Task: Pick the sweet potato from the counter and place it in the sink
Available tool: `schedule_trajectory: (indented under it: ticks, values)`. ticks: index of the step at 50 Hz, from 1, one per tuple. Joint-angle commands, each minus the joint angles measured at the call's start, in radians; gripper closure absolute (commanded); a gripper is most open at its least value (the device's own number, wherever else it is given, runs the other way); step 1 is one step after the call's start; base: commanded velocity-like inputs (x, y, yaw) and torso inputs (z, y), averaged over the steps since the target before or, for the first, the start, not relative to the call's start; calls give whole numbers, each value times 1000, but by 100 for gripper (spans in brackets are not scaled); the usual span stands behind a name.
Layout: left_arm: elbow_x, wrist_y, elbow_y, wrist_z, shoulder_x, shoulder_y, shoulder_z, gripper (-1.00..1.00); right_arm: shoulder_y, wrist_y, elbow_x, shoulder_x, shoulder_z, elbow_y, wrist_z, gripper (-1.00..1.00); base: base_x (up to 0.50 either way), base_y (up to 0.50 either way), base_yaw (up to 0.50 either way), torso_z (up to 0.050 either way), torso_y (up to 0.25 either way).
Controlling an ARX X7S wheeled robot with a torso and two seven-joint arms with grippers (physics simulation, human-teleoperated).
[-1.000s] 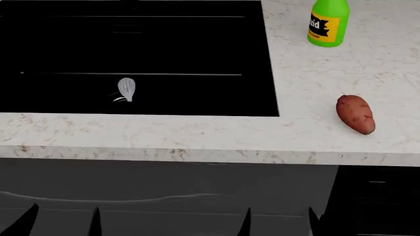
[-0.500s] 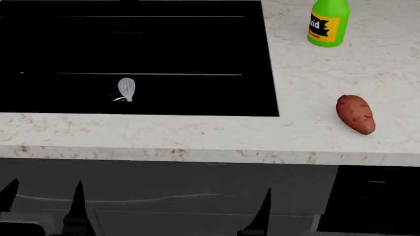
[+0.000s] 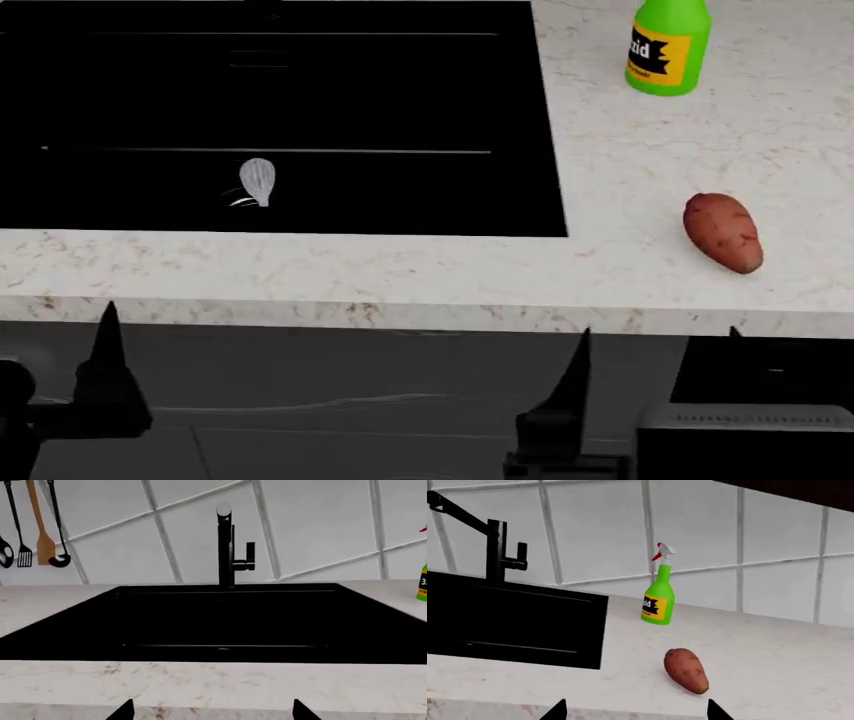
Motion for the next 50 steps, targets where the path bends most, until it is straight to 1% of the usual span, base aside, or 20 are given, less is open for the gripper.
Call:
schedule_trajectory:
  ticks: [1, 5, 11, 18, 26, 34, 46, 50]
  values:
    - [-30, -140, 63, -42, -25, -67, -49, -100, 72, 129, 30, 29, 32, -73, -15, -100, 0, 0, 0, 0, 0]
    - [-26, -176, 79, -59, -47, -78, -68, -100, 83, 137, 32, 35, 35, -80, -14, -100, 0, 0, 0, 0, 0]
    - [-61, -254, 121, -68, -63, -105, -117, -100, 81, 124, 27, 41, 29, -74, -12, -100, 0, 0, 0, 0, 0]
    - [-76, -282, 127, -66, -79, -117, -140, -100, 60, 93, 33, 40, 37, -66, -12, -100, 0, 0, 0, 0, 0]
    - [-90, -344, 179, -77, -112, -129, -174, -100, 61, 88, 39, 42, 39, -66, -12, -100, 0, 0, 0, 0, 0]
    - [-91, -331, 174, -81, -103, -117, -175, -100, 63, 91, 28, 53, 18, -64, -8, -100, 0, 0, 0, 0, 0]
    - [-95, -312, 171, -82, -98, -102, -175, -100, 54, 67, 67, 37, 45, -62, -18, -100, 0, 0, 0, 0, 0]
    - [-98, -324, 182, -86, -102, -104, -178, -100, 53, 54, 77, 33, 47, -57, -23, -100, 225, 0, 0, 0, 0]
